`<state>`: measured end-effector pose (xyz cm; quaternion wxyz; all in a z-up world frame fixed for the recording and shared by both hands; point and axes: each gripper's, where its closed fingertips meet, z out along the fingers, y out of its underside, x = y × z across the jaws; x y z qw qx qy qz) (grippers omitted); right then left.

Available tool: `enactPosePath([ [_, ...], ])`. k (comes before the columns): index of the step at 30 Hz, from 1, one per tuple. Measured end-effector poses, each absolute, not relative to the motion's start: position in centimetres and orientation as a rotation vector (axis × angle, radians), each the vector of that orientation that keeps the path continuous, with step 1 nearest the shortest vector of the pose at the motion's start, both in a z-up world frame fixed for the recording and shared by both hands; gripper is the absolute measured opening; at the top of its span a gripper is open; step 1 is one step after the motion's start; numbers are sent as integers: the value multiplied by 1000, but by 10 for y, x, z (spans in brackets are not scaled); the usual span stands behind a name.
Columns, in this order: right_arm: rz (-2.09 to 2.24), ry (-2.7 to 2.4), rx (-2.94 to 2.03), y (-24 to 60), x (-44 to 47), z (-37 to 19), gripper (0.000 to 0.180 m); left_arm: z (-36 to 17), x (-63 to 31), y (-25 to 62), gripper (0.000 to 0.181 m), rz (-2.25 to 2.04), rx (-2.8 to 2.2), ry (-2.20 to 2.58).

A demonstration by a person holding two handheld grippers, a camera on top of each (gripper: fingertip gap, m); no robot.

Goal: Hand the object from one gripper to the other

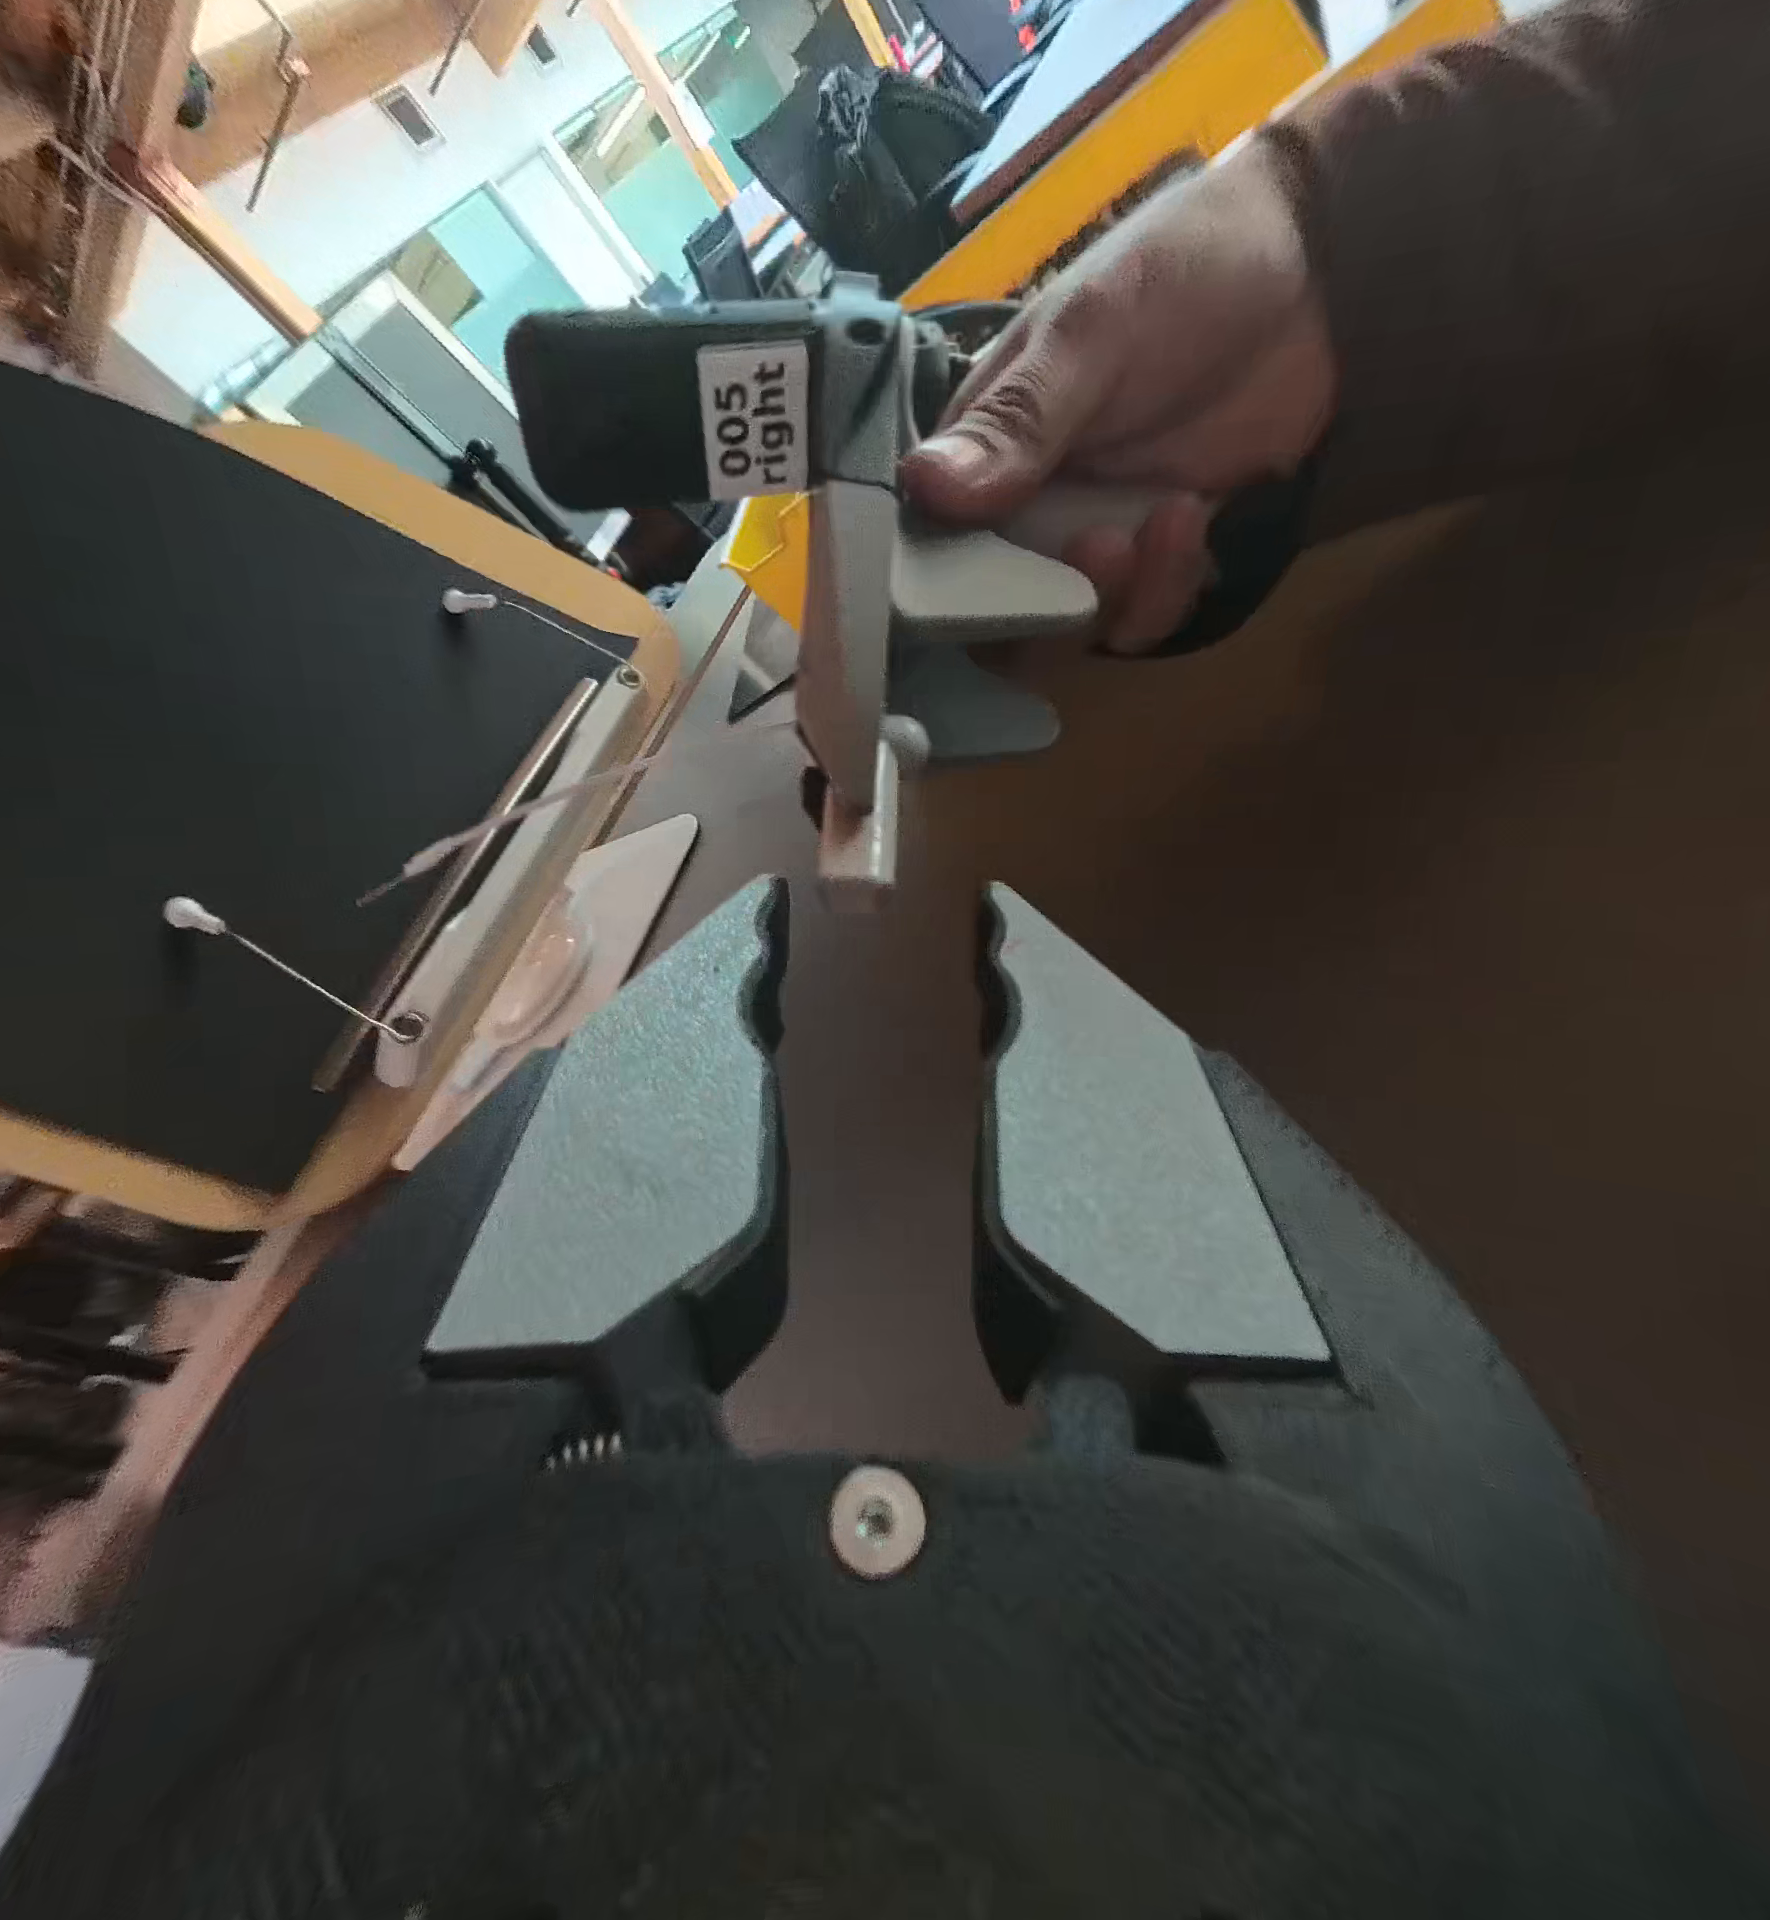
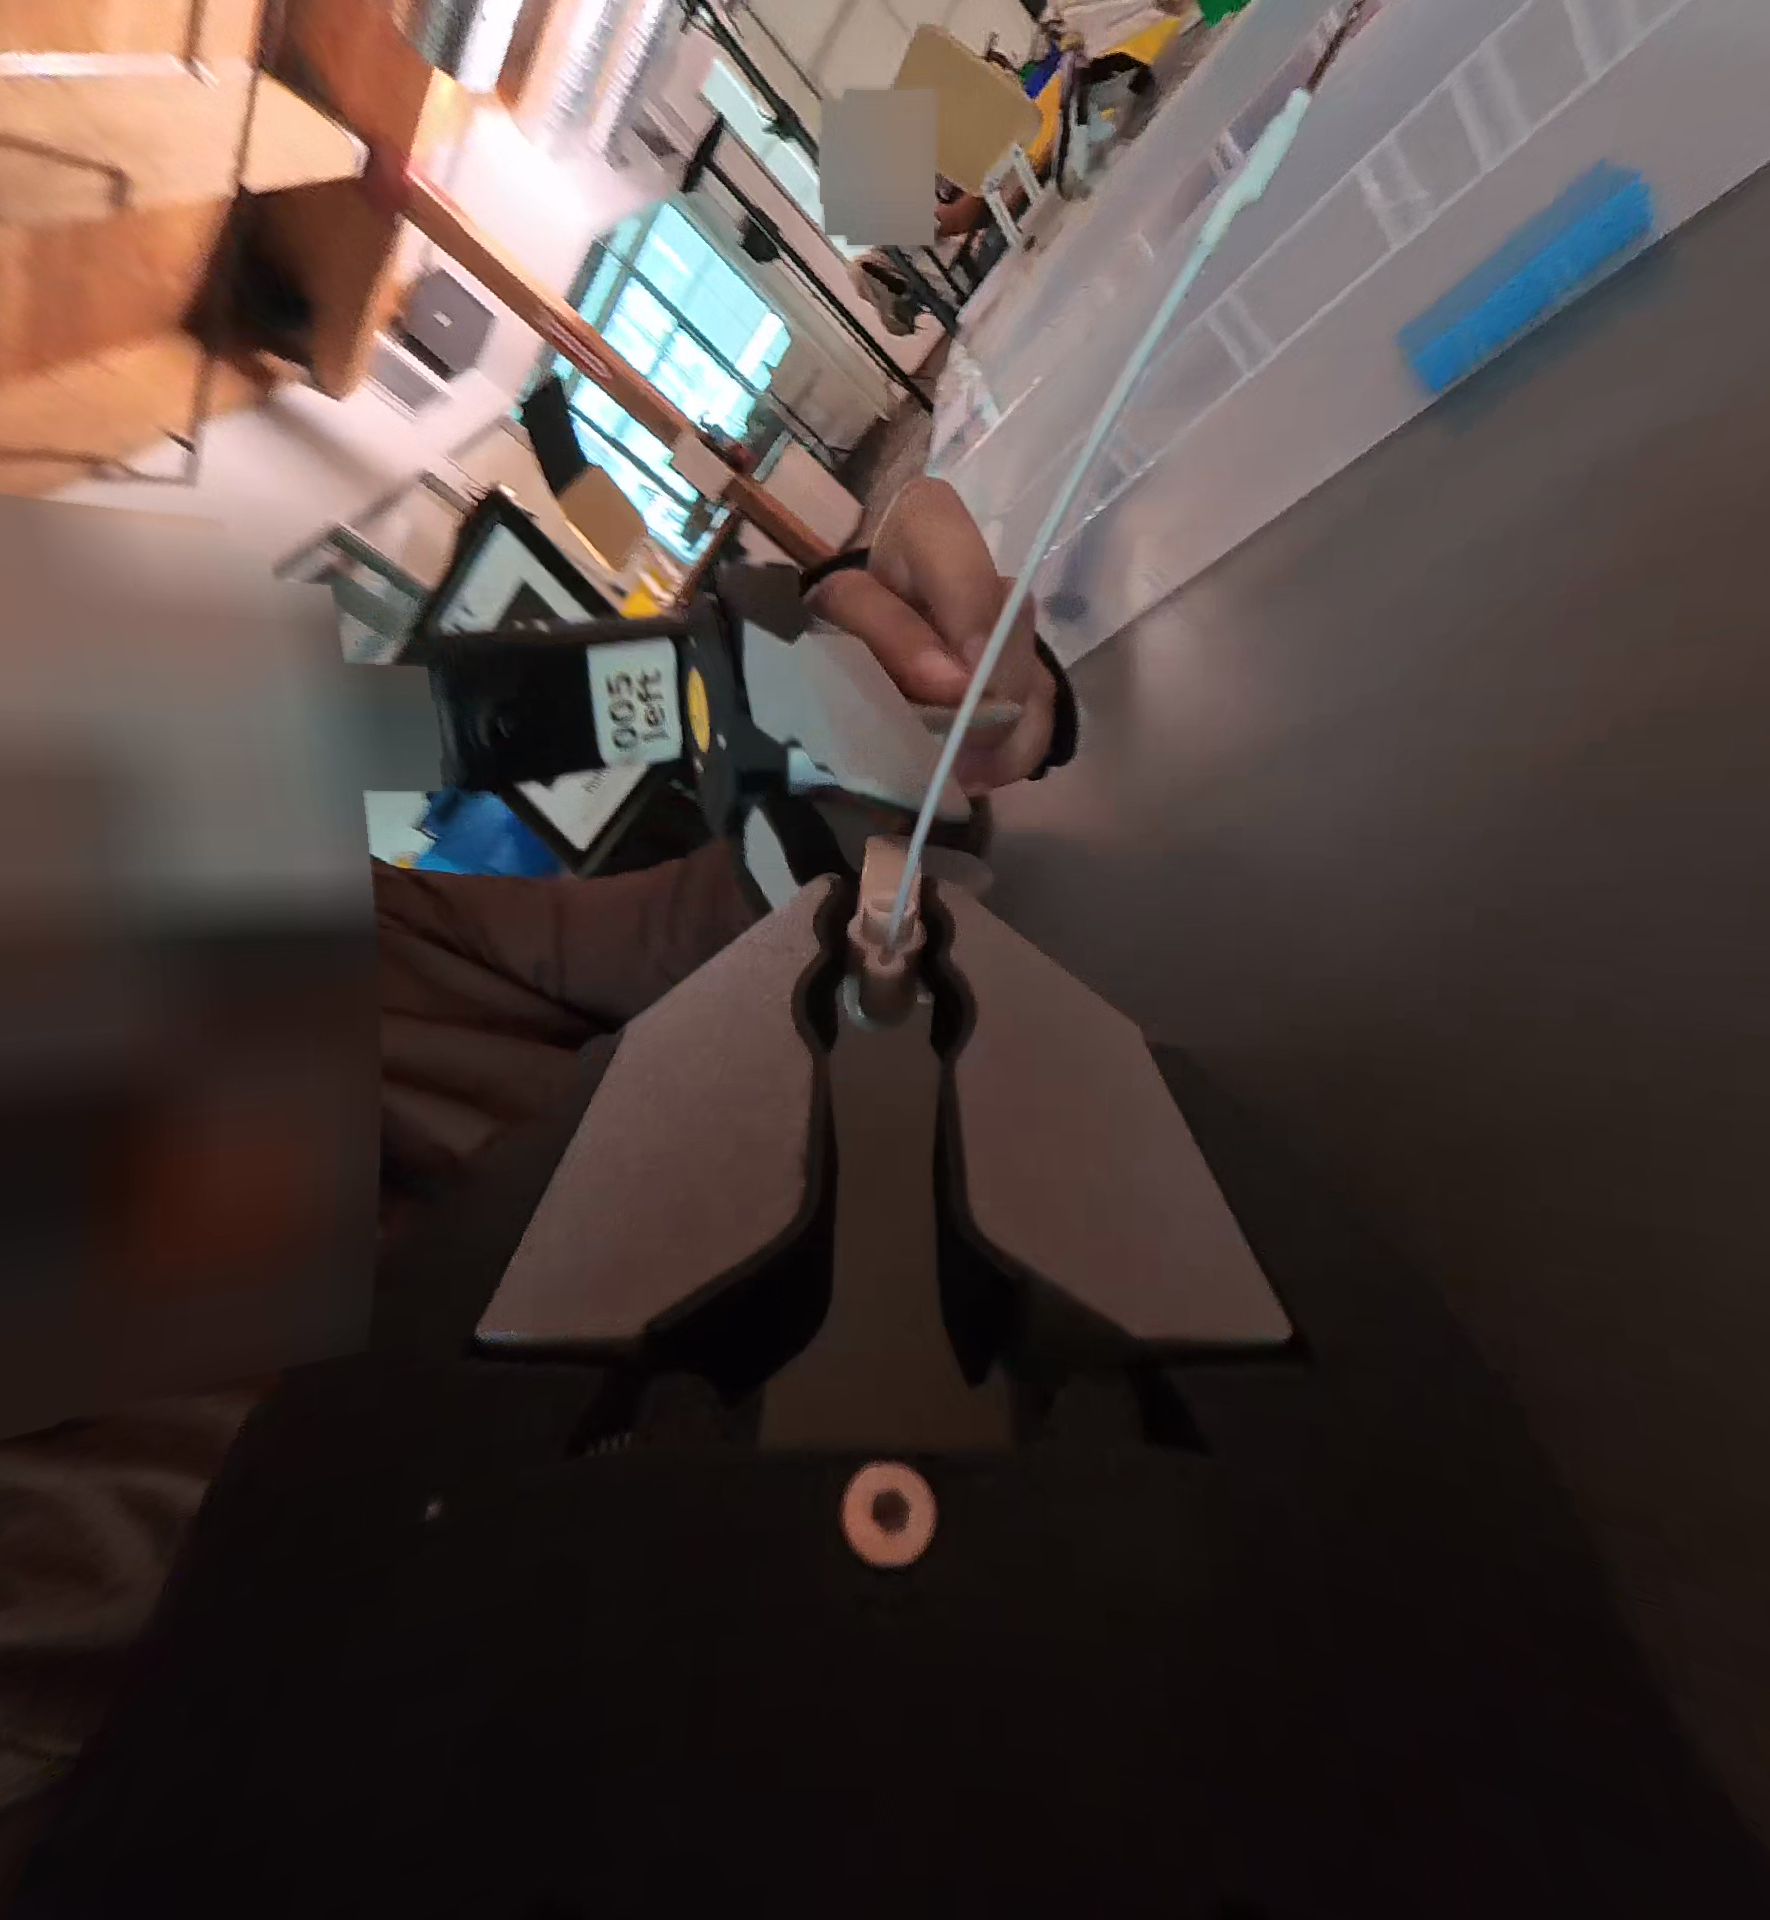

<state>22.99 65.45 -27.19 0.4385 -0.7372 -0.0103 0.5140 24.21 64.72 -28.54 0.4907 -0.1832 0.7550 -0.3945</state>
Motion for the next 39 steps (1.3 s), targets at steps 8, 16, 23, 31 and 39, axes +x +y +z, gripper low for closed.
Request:
enactPosePath([
  [8,1340,9,-1847,660,221,-278,10,-284,243,648,11,-890,-381,1817],
  [16,925,-20,-1843,658,267,-261,28,-265,251,670,10,-1431,-868,1741],
  [23,486,-388,-1834,649,249,-243,57,-249,235,667,10,-2223,-1171,1671],
  [31,-70,-678,-1831,659,228,-260,34,-262,224,644,11,-2323,-1196,1838],
  [39,-176,-609,-1847,663,247,-258,13,-265,236,658,13,-2216,-1237,1766],
])
